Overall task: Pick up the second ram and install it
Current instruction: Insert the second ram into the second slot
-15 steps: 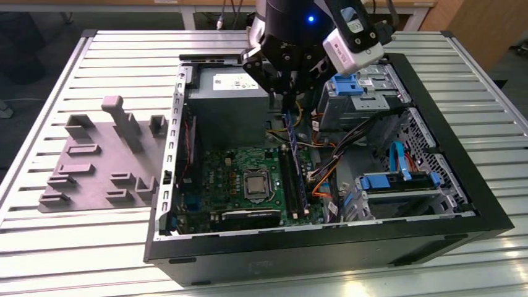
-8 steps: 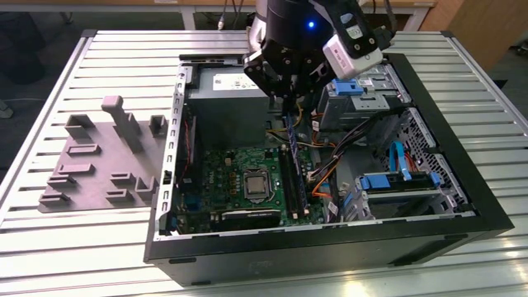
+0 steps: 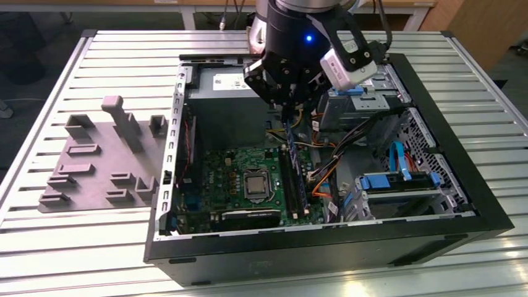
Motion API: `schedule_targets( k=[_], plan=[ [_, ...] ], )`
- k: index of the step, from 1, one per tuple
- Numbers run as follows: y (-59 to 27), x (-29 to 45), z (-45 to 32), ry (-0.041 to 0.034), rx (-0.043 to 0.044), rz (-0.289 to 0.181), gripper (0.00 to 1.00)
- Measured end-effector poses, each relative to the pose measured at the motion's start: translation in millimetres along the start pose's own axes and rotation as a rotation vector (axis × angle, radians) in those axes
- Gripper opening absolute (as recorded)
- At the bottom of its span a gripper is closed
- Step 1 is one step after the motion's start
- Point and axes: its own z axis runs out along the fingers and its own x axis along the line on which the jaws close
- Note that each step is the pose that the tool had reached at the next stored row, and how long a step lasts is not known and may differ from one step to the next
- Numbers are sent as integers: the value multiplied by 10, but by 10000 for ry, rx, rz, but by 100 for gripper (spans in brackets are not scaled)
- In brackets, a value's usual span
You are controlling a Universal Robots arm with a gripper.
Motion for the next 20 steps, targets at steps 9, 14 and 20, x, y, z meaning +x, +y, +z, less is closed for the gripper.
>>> schedule_targets(
  k=[9, 14, 20],
  plan=[
    [2, -11, 164, 1, 0, -2, 14],
    [3, -42, 253, 3, -1, -1, 14],
    [4, -56, 356, 6, 0, 9, 14]
  ],
)
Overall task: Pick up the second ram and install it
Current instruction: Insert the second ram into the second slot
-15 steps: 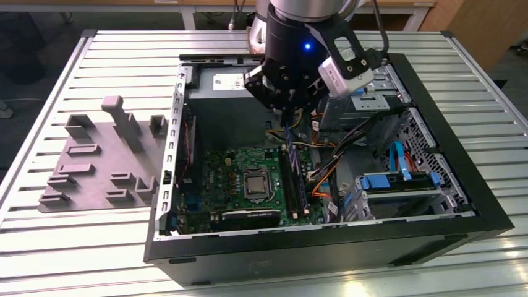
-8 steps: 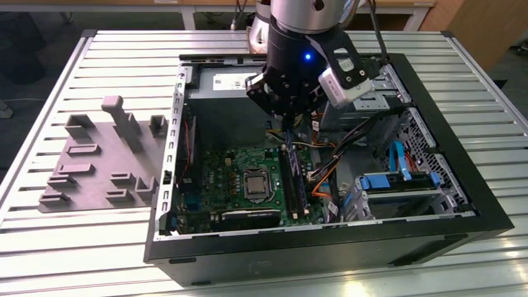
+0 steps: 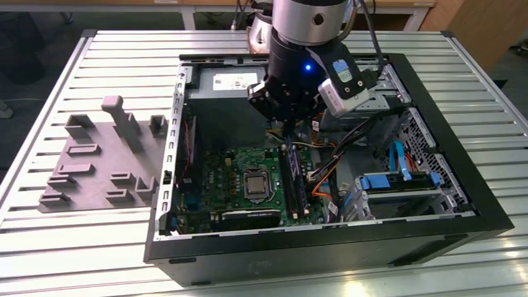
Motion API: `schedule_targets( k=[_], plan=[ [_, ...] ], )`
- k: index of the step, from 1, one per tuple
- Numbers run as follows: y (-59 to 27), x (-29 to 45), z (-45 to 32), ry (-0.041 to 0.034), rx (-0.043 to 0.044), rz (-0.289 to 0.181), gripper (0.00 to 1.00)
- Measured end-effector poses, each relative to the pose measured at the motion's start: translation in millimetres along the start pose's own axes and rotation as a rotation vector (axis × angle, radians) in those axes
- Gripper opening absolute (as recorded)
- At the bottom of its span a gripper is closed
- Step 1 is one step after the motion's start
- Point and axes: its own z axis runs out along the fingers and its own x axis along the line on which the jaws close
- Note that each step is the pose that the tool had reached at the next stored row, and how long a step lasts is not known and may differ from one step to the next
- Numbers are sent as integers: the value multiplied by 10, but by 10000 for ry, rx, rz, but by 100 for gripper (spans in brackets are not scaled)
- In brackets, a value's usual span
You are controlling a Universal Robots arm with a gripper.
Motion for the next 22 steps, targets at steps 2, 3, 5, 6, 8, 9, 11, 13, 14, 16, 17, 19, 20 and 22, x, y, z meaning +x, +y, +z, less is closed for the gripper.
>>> schedule_targets(
  k=[2, 3, 5, 6, 8, 9, 11, 13, 14, 16, 17, 19, 20, 22],
  plan=[
    [0, -5, 32, 1, 0, 3, 14],
    [1, -7, 48, 1, 0, 6, 14],
    [1, -11, 83, 2, 0, 11, 14],
    [1, -13, 100, 3, 0, 12, 14],
    [2, -19, 121, 13, -2, 13, 14],
    [1, -22, 133, 17, -3, 14, 14],
    [2, -30, 164, 23, -2, 18, 14],
    [2, -39, 199, 28, -2, 22, 14],
    [2, -44, 219, 29, -3, 23, 14],
    [3, -55, 255, 31, -3, 27, 14],
    [3, -60, 272, 32, -2, 31, 14],
    [3, -70, 306, 32, -2, 44, 14],
    [3, -74, 324, 32, -3, 53, 14],
    [3, -83, 361, 33, -3, 71, 14]
  ],
)
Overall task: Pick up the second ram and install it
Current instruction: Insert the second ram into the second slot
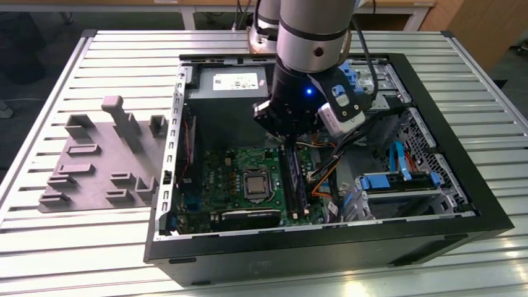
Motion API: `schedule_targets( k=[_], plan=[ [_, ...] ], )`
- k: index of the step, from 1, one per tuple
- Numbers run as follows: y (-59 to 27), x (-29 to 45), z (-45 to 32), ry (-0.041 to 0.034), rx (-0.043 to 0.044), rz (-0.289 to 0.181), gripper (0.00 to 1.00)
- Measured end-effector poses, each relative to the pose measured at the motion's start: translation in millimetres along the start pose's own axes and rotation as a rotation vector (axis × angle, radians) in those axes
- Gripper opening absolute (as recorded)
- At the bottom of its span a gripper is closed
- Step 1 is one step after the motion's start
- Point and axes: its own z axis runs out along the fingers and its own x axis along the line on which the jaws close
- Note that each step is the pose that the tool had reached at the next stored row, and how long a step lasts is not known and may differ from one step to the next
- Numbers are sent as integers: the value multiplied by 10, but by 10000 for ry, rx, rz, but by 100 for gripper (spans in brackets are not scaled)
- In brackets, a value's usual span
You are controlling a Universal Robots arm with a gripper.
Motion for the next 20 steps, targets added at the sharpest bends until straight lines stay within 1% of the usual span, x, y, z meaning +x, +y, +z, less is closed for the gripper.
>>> schedule_targets(
  k=[9, 13, 20],
  plan=[
    [2, -24, 151, 4, -1, 111, 14],
    [2, -36, 206, 7, -2, 175, 14],
    [2, -41, 216, 8, -1, 186, 14]
  ],
)
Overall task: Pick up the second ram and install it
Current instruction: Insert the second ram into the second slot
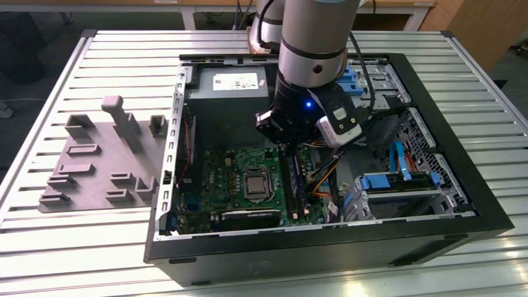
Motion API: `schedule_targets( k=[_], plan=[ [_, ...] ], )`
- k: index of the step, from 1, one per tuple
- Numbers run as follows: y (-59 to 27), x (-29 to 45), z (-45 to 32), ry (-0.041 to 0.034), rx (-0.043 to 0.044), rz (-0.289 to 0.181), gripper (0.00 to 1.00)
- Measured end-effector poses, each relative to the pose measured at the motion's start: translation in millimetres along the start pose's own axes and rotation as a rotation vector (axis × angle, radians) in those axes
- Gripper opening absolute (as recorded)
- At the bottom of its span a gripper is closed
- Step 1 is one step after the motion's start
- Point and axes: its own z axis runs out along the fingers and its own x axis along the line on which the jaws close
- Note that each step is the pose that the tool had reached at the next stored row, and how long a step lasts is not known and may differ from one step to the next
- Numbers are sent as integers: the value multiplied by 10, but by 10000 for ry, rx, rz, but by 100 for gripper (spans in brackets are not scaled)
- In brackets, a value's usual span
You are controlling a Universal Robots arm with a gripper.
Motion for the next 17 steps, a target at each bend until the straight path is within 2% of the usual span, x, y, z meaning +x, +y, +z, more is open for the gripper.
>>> schedule_targets(
  k=[5, 9, 13, 17],
  plan=[
    [-4, -1, 74, -1, -1, 0, 14],
    [-49, -2, 130, 0, -3, 15, 14],
    [-96, -2, 158, 1, -5, 99, 14],
    [-105, -2, 174, 2, -6, 168, 14]
  ],
)
